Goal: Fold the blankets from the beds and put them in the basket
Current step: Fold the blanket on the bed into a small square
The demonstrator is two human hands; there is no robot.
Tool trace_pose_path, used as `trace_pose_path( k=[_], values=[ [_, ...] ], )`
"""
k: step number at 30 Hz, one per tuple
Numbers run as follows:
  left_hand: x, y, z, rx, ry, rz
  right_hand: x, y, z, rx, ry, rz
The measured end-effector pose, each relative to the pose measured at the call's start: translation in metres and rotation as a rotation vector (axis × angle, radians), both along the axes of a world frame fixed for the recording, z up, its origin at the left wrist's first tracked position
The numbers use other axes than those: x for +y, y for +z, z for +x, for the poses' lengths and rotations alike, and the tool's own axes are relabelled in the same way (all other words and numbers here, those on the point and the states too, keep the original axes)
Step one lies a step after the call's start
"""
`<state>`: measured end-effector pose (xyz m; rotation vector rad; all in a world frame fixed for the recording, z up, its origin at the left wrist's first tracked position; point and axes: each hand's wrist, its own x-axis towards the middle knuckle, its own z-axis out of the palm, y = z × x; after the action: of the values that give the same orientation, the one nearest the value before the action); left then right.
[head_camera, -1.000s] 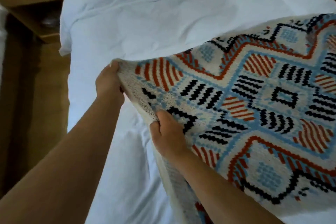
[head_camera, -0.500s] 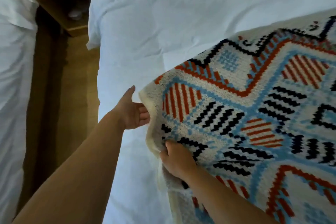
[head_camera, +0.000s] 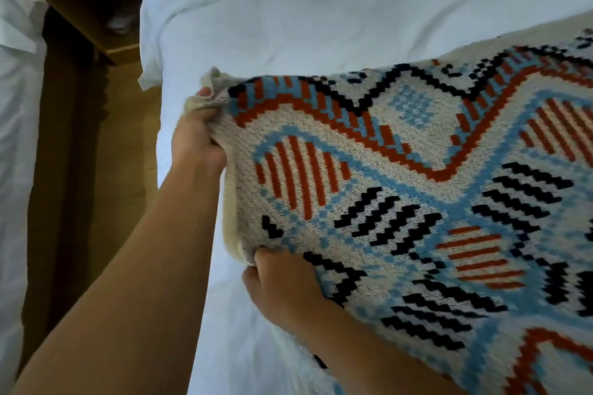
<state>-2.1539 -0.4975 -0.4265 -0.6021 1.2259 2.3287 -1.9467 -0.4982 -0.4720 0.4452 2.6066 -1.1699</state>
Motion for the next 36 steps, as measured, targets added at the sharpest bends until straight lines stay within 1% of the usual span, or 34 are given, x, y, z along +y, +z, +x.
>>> trace_pose_path(
  k=[1,2,5,7,8,11,15,17,19,22,26,30,33,36],
  values=[
    [-0.001,-0.002,-0.001,0.014,-0.004,-0.033,-0.001,-0.001,-0.001,0.01,-0.005,-0.018],
    [0.0,-0.006,0.001,0.023,-0.033,-0.131,-0.002,-0.003,0.001,-0.005,-0.009,-0.035],
    [-0.001,-0.029,0.014,0.016,-0.22,-0.559,-0.004,-0.013,0.012,-0.08,0.011,-0.042],
    [-0.003,-0.036,0.026,0.017,-0.273,-0.765,-0.008,-0.015,0.016,-0.086,0.036,-0.005],
    [-0.004,-0.037,0.033,0.03,-0.276,-0.813,-0.01,-0.016,0.017,-0.089,0.036,0.001],
    [-0.014,-0.041,0.053,0.066,-0.307,-0.868,-0.014,-0.015,0.019,-0.087,0.017,-0.02],
    [-0.039,-0.048,0.091,0.175,-0.341,-1.089,-0.015,-0.012,0.03,-0.063,0.002,-0.04],
    [-0.053,-0.052,0.114,0.187,-0.353,-1.155,-0.016,-0.01,0.04,-0.053,0.006,-0.034],
    [-0.064,-0.056,0.14,0.159,-0.38,-1.164,-0.019,-0.008,0.052,-0.038,0.039,0.001],
    [-0.079,-0.058,0.184,0.07,-0.376,-1.065,-0.022,-0.003,0.075,0.008,0.038,0.012],
    [-0.094,-0.053,0.238,0.021,-0.391,-0.967,-0.026,0.009,0.11,0.053,0.032,0.048],
    [-0.106,-0.046,0.291,-0.018,-0.416,-0.93,-0.029,0.021,0.153,0.082,0.046,0.176],
    [-0.113,-0.045,0.327,-0.034,-0.46,-0.929,-0.034,0.027,0.187,0.146,0.038,0.306],
    [-0.119,-0.044,0.351,-0.047,-0.516,-0.877,-0.038,0.023,0.213,0.103,0.04,0.368]
  ],
)
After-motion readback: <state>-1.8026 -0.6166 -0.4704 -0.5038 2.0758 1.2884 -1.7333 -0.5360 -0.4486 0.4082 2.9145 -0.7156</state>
